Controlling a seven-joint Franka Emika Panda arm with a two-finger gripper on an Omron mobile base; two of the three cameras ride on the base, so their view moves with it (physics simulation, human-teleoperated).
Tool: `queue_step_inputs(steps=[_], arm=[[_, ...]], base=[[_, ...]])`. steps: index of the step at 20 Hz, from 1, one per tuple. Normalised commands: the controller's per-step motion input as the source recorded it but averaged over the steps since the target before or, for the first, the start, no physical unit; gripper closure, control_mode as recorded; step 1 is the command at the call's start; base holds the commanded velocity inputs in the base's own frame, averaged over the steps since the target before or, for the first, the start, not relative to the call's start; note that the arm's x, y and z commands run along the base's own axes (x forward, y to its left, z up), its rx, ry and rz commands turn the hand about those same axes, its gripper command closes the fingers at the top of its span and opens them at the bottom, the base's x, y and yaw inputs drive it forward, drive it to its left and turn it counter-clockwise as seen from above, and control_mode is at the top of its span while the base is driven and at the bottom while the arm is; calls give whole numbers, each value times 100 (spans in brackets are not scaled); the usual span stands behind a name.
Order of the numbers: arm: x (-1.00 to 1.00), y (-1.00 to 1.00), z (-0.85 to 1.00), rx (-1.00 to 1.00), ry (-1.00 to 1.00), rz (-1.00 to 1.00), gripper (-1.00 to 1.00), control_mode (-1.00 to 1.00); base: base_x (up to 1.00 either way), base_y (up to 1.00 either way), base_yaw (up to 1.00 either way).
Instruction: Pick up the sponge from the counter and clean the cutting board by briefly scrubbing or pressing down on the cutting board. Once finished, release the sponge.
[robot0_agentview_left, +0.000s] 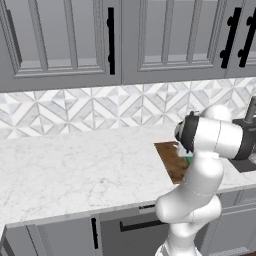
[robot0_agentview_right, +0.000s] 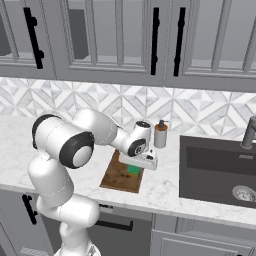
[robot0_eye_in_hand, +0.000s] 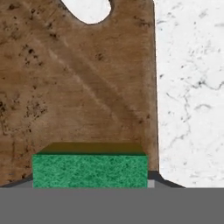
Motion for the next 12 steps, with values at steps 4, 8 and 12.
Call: queue_step_inputs(steps=[4, 8, 12], arm=[[-63, 0, 0, 0, 1, 0, 100, -100], [-15, 0, -32, 0, 2, 0, 100, -100], [0, 3, -75, 0, 2, 0, 100, -100]], base=[[0, 0, 0], [0, 0, 0], [0, 0, 0]])
